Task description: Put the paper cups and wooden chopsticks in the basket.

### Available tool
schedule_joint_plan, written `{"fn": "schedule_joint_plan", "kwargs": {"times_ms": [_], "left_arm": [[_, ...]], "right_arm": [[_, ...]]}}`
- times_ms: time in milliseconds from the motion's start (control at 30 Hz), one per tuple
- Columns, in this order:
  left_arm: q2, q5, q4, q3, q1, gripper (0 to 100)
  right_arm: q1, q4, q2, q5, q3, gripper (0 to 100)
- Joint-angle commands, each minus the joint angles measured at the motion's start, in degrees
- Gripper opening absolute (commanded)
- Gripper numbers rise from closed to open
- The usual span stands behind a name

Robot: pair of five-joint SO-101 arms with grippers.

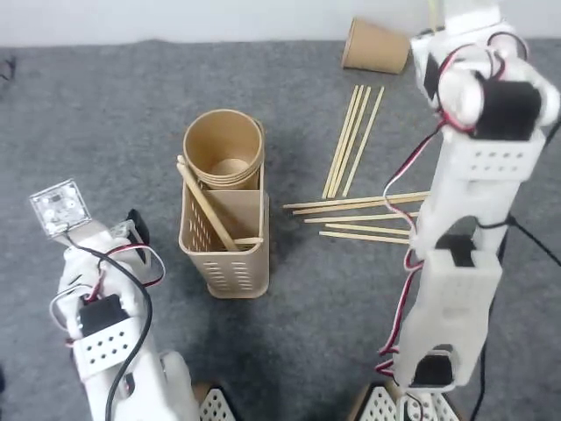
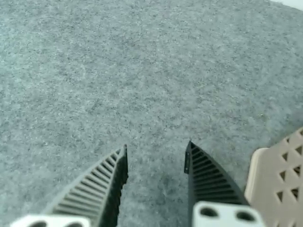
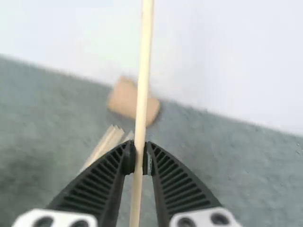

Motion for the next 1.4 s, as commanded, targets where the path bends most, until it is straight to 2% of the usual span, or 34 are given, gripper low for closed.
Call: {"fn": "schedule_joint_plan", "kwargs": {"times_ms": [0, 300, 467, 633, 733, 867, 1167, 1367], "left_arm": [[-1.0, -0.4, -1.2, -0.3, 0.5, 19], [-1.0, -0.4, -1.2, -0.3, 0.5, 19], [-1.0, -0.4, -1.2, -0.3, 0.5, 19], [-1.0, -0.4, -1.2, -0.2, 0.5, 19], [-1.0, -0.4, -1.2, -0.2, 0.5, 19], [-1.0, -0.5, -1.2, -0.2, 0.5, 19], [-1.0, -0.5, -1.2, -0.2, 0.5, 19], [-1.0, -0.5, -2.4, 0.2, 0.6, 19]], "right_arm": [[-3.9, 2.5, -9.1, -3.8, 3.9, 0.6], [-18.2, 0.6, -35.8, -5.8, 43.5, 0.6], [-23.9, -5.6, -41.5, -6.5, 54.6, 0.7], [-30.6, -10.5, -43.9, -15.3, 61.7, 0.7], [-36.8, -14.6, -47.0, -14.9, 67.2, 0.7], [-41.2, -23.5, -56.3, -14.4, 80.9, 0.7], [-45.0, -56.9, -89.5, -13.0, 125.7, 0.6], [-50.2, -65.5, -86.0, -6.7, 129.3, 0.6]]}}
